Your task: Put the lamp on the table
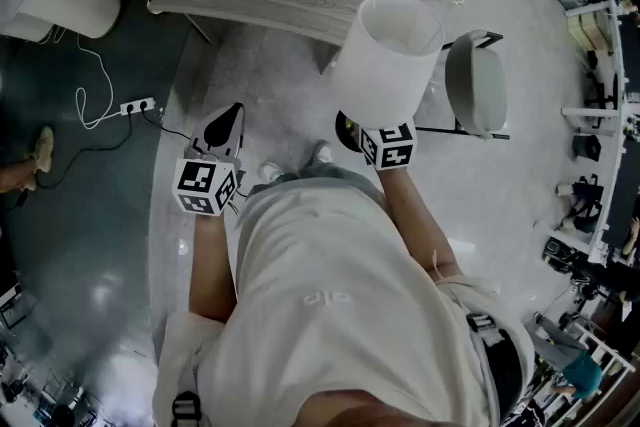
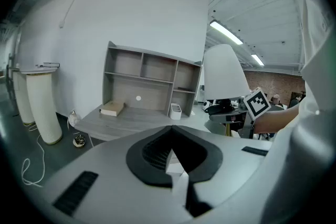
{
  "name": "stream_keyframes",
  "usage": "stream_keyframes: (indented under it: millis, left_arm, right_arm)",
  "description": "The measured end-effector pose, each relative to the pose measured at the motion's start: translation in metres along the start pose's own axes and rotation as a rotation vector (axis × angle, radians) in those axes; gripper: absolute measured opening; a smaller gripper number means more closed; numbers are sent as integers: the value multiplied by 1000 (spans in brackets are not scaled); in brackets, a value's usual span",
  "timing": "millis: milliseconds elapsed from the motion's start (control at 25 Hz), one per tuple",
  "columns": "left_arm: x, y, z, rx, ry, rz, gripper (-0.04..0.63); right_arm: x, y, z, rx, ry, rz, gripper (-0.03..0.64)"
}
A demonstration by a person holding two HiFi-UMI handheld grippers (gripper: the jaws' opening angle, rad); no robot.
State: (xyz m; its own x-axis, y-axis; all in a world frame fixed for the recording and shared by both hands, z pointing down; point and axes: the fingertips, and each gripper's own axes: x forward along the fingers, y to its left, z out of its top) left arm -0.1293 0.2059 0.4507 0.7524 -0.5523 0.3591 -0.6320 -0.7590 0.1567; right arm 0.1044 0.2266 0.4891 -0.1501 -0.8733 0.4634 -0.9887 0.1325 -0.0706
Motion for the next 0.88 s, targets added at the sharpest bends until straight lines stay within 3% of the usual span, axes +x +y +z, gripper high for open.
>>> stream_keyframes:
  millis: [560,880]
  left_arm:
    - [53,-62,0,-15,26,17,14]
    - [80,-69,6,33,62,27,14]
  right_arm:
    - [-21,-77,-23,27,4,19,107]
    - [-15,-101,-26,34,9,28,107]
